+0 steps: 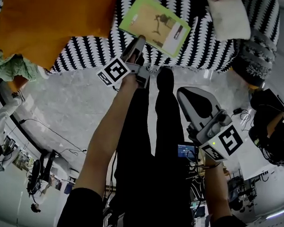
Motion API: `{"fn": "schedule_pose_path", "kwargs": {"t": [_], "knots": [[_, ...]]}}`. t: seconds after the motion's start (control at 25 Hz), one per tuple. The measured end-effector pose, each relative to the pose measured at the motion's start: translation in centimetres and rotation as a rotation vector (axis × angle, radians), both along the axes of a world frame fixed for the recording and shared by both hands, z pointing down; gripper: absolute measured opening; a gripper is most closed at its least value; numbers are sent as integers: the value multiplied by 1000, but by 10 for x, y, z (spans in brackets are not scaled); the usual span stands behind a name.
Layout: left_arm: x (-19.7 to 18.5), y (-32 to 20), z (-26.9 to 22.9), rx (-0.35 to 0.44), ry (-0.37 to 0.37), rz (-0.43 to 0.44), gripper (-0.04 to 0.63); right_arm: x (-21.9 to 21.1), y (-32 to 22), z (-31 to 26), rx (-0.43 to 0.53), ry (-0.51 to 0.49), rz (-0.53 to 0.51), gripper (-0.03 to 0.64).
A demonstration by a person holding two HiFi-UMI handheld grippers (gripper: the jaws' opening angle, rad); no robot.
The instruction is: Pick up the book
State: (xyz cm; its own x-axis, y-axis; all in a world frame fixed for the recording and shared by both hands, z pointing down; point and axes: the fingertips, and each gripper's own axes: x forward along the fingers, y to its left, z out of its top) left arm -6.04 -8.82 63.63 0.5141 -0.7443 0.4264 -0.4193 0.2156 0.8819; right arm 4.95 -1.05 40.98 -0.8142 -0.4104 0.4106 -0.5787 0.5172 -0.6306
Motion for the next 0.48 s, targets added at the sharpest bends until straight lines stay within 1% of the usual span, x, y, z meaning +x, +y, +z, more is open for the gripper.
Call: {"fn": "schedule_pose_path", "kwargs": {"t": [0.2,0.4,0.48], "knots": [[25,9,-20,37,4,18,135,27,12,-11,37,-6,20,17],[28,17,-63,56,10,1,135,30,17,-47,72,-14,25,17],[35,22,-77,63,18,-10,135,38,20,-59,88,-18,32,17]]}}
